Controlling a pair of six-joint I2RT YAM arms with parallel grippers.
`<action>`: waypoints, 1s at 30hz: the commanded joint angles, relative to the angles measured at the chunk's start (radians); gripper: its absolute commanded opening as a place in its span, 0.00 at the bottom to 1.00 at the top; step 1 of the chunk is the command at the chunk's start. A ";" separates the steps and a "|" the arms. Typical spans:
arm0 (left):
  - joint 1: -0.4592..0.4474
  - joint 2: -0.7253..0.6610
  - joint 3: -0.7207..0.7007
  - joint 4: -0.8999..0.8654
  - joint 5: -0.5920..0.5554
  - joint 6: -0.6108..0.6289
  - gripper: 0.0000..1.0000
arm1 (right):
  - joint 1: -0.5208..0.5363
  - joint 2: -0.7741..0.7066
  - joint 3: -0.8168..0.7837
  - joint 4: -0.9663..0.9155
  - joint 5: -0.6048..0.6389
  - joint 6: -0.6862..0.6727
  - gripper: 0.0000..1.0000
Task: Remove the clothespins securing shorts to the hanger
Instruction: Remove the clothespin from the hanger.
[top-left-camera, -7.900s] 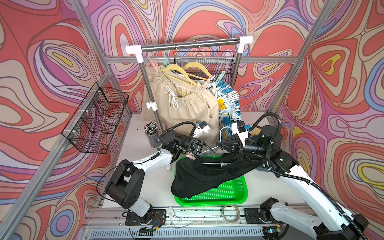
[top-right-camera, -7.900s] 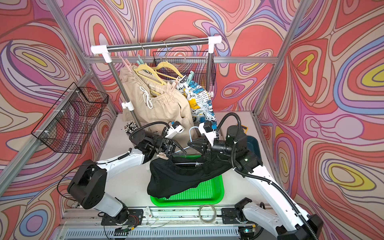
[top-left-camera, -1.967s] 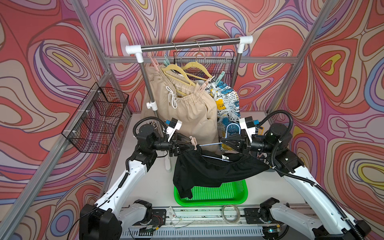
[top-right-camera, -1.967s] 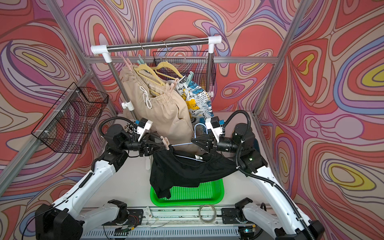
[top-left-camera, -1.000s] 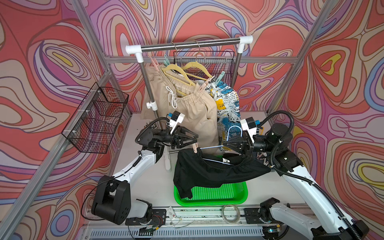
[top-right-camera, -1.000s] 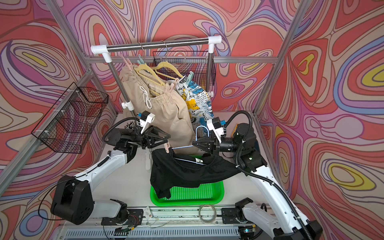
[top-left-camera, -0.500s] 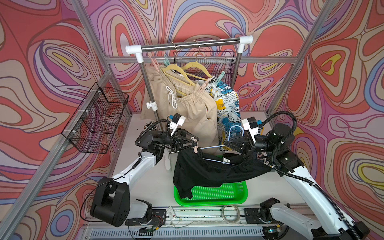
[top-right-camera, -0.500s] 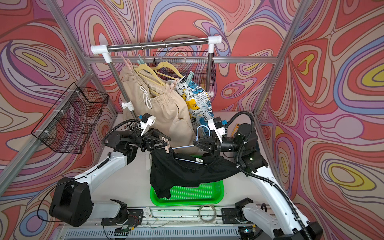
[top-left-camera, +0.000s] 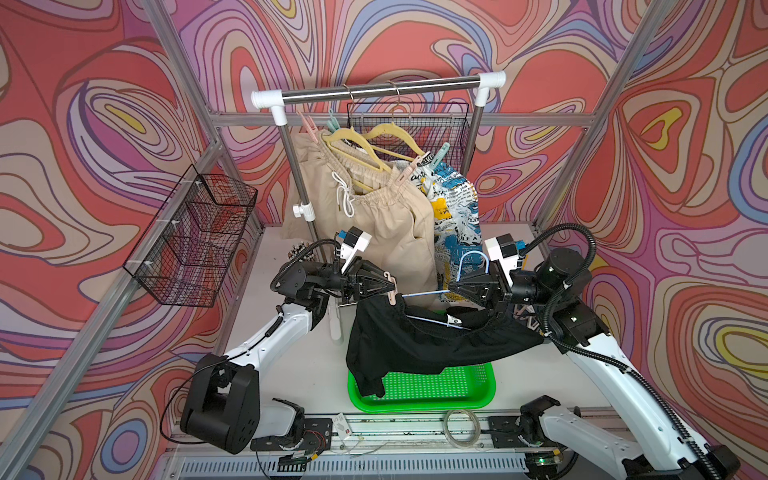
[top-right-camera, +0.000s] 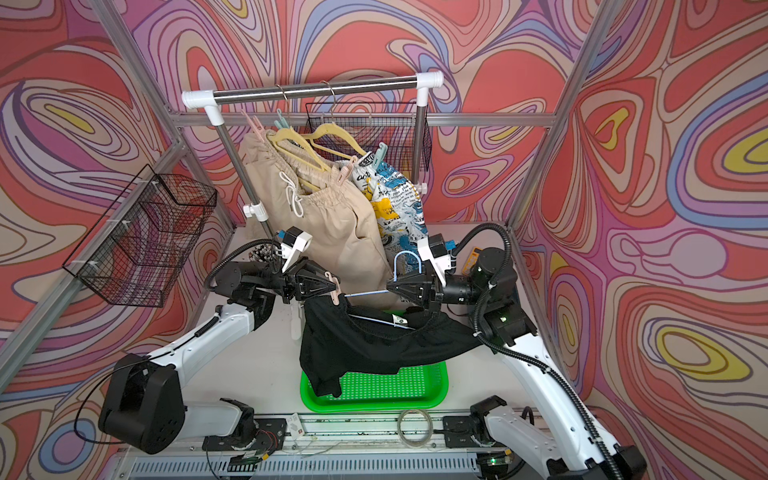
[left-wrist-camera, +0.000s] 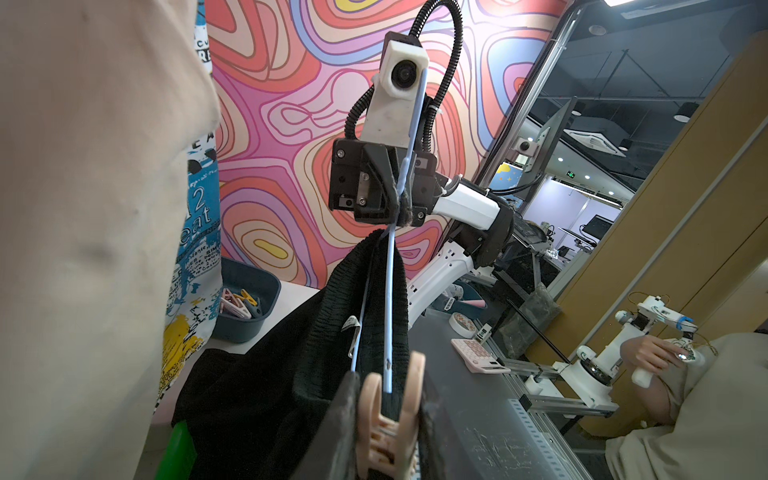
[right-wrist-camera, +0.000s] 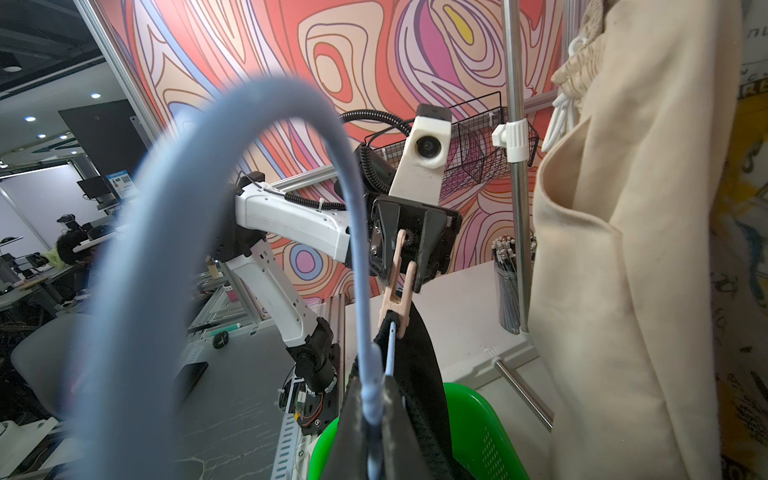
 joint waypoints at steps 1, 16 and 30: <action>-0.010 -0.017 0.000 0.075 0.008 -0.014 0.19 | -0.005 -0.005 -0.006 0.054 -0.017 0.008 0.00; -0.013 -0.028 0.017 0.076 -0.005 -0.025 0.00 | -0.011 -0.002 -0.008 0.050 -0.011 0.008 0.00; 0.018 -0.014 0.113 0.076 -0.001 -0.053 0.00 | -0.026 -0.039 -0.014 -0.043 -0.008 -0.031 0.00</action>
